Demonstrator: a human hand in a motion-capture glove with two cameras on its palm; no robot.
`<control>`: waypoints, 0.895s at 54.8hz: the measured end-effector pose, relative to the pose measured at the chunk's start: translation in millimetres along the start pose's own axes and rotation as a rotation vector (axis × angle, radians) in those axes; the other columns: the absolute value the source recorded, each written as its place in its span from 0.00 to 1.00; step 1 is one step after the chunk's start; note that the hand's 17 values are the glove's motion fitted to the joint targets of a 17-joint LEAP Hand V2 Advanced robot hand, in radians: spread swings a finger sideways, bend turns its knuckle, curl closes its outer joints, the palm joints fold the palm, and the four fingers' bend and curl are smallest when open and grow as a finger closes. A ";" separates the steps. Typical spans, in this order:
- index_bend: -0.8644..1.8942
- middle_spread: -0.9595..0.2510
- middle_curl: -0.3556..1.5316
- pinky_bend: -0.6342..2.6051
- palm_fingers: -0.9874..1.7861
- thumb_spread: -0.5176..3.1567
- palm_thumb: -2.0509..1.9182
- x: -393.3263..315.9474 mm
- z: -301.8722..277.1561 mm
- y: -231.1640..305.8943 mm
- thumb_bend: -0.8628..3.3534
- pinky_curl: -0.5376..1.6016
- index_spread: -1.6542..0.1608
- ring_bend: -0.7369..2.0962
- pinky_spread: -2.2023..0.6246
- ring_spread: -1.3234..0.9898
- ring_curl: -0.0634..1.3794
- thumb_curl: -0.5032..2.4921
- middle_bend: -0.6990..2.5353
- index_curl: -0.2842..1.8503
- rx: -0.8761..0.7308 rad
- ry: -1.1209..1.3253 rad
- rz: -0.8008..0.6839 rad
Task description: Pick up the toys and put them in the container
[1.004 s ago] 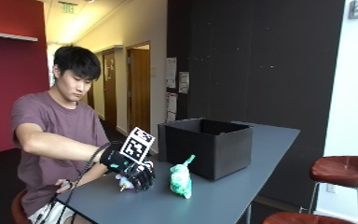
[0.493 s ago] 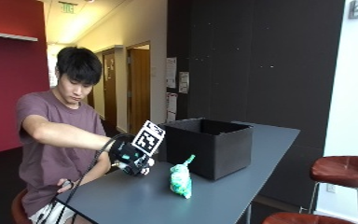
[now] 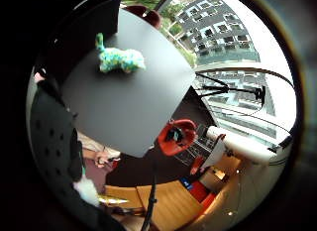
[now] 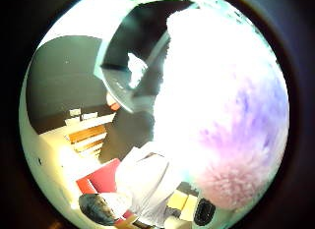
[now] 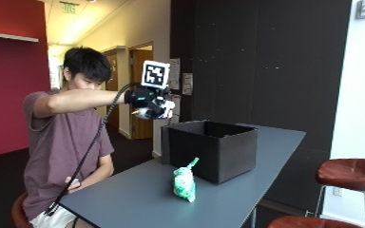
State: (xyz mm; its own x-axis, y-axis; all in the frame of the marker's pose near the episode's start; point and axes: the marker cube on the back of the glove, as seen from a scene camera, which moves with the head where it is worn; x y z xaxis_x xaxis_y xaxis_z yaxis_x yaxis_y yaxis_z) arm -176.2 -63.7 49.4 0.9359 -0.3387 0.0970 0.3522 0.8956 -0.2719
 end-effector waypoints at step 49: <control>0.36 0.76 0.50 0.57 0.14 0.37 0.57 -216.4 -43.3 -186.0 0.20 0.51 0.83 0.49 0.73 0.50 0.45 0.48 0.32 0.38 -0.106 0.250 -0.015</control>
State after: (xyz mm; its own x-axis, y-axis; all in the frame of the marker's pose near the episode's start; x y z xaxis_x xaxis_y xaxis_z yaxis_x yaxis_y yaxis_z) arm -444.5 -169.5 37.6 0.8957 -0.4242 -0.1337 0.3513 0.8590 -0.3724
